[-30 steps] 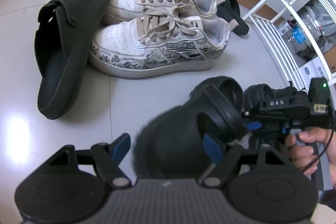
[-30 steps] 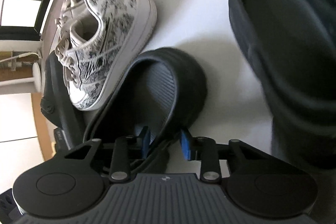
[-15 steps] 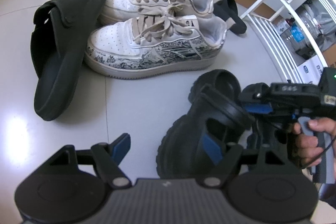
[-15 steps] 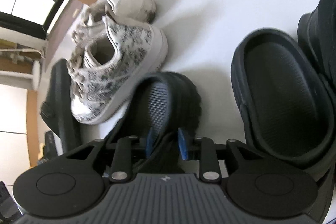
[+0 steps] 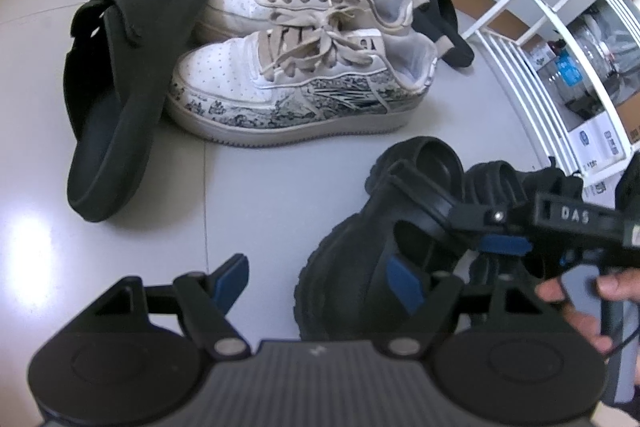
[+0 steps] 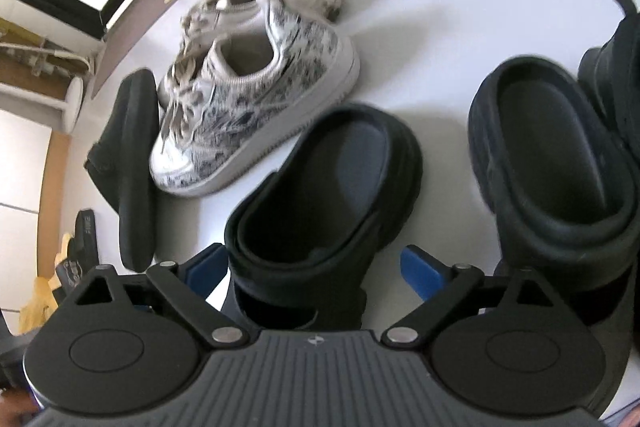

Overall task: Organize scattered shoes
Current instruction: 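Carry the black slide with the right tool beside the black clog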

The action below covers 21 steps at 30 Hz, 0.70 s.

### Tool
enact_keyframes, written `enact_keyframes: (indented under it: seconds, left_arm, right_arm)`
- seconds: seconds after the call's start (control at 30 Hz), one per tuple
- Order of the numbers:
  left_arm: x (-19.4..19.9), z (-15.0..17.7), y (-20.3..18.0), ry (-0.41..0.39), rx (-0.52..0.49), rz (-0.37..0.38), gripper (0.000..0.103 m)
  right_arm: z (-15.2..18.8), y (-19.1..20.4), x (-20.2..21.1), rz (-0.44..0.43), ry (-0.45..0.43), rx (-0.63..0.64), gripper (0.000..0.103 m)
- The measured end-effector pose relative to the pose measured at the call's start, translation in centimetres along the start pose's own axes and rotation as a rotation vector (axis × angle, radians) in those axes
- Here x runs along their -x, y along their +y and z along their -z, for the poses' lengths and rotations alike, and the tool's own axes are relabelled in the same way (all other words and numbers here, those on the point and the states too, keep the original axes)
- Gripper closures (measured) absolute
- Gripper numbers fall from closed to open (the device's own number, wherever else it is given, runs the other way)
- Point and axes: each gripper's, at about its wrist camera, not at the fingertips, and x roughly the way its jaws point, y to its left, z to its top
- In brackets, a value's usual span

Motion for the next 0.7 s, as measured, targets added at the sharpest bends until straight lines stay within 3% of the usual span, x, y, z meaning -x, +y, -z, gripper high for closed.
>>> enact_keyframes:
  seconds: [0.4, 0.7]
  left_arm:
    - [-0.1, 0.1, 0.6, 0.002, 0.013, -0.005, 0.024]
    - [0.1, 0.0, 0.6, -0.006, 0.015, -0.004, 0.024]
  right_arm:
    - [0.0, 0.5, -2.3, 0.012, -0.003, 0.014, 0.009]
    - [-0.2, 0.7, -1.5, 0.039, 0.013, 0.146, 0.016]
